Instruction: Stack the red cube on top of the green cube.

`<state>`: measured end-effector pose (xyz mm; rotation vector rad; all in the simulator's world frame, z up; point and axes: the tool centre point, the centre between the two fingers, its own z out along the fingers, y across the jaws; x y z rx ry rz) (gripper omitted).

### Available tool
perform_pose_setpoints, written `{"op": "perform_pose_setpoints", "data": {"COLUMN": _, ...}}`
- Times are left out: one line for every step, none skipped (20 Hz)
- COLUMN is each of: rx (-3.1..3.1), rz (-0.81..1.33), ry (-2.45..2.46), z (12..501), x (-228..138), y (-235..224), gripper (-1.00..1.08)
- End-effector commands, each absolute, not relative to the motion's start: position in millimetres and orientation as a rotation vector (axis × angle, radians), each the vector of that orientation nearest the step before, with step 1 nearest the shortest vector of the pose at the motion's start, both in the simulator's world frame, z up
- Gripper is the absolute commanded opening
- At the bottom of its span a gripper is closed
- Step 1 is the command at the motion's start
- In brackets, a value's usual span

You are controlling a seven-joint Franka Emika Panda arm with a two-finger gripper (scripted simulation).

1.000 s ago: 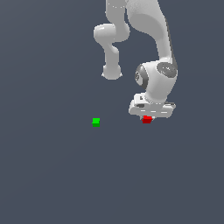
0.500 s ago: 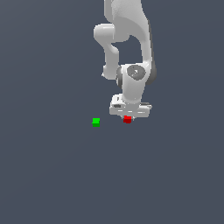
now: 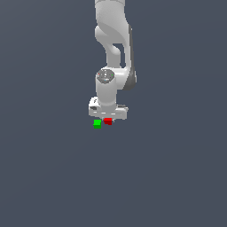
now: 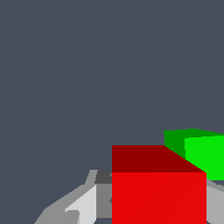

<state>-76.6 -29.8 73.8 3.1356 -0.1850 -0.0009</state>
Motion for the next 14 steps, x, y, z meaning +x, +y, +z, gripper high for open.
{"op": "perform_pose_setpoints", "data": {"rx": 3.136, "rz": 0.001, "ry": -0.182, "z": 70, "x": -79, "y": -51, "gripper": -1.00}}
{"op": "perform_pose_setpoints", "data": {"rx": 3.136, "rz": 0.001, "ry": -0.182, "z": 69, "x": -79, "y": -59, "gripper": -1.00}}
{"op": "perform_pose_setpoints", "data": {"rx": 3.136, "rz": 0.001, "ry": -0.182, "z": 68, "x": -80, "y": -65, "gripper": -1.00}}
{"op": "perform_pose_setpoints", "data": {"rx": 3.136, "rz": 0.001, "ry": -0.182, "z": 67, "x": -80, "y": -71, "gripper": -1.00}}
{"op": "perform_pose_setpoints", "data": {"rx": 3.136, "rz": 0.001, "ry": -0.182, "z": 66, "x": -81, "y": -77, "gripper": -1.00}}
{"op": "perform_pose_setpoints", "data": {"rx": 3.136, "rz": 0.000, "ry": -0.181, "z": 65, "x": -81, "y": -81, "gripper": -1.00}}
{"op": "perform_pose_setpoints", "data": {"rx": 3.136, "rz": 0.000, "ry": -0.181, "z": 64, "x": -81, "y": -85, "gripper": -1.00}}
{"op": "perform_pose_setpoints", "data": {"rx": 3.136, "rz": 0.000, "ry": -0.181, "z": 63, "x": -81, "y": -89, "gripper": -1.00}}
{"op": "perform_pose_setpoints", "data": {"rx": 3.136, "rz": 0.000, "ry": -0.181, "z": 63, "x": -81, "y": -91, "gripper": -1.00}}
{"op": "perform_pose_setpoints", "data": {"rx": 3.136, "rz": 0.000, "ry": -0.181, "z": 62, "x": -81, "y": -94, "gripper": -1.00}}
{"op": "perform_pose_setpoints", "data": {"rx": 3.136, "rz": 0.000, "ry": -0.181, "z": 62, "x": -81, "y": -95, "gripper": -1.00}}
{"op": "perform_pose_setpoints", "data": {"rx": 3.136, "rz": 0.000, "ry": -0.181, "z": 62, "x": -81, "y": -96, "gripper": -1.00}}
{"op": "perform_pose_setpoints", "data": {"rx": 3.136, "rz": 0.000, "ry": -0.181, "z": 62, "x": -81, "y": -96, "gripper": -1.00}}
{"op": "perform_pose_setpoints", "data": {"rx": 3.136, "rz": 0.000, "ry": -0.181, "z": 62, "x": -81, "y": -96, "gripper": 1.00}}
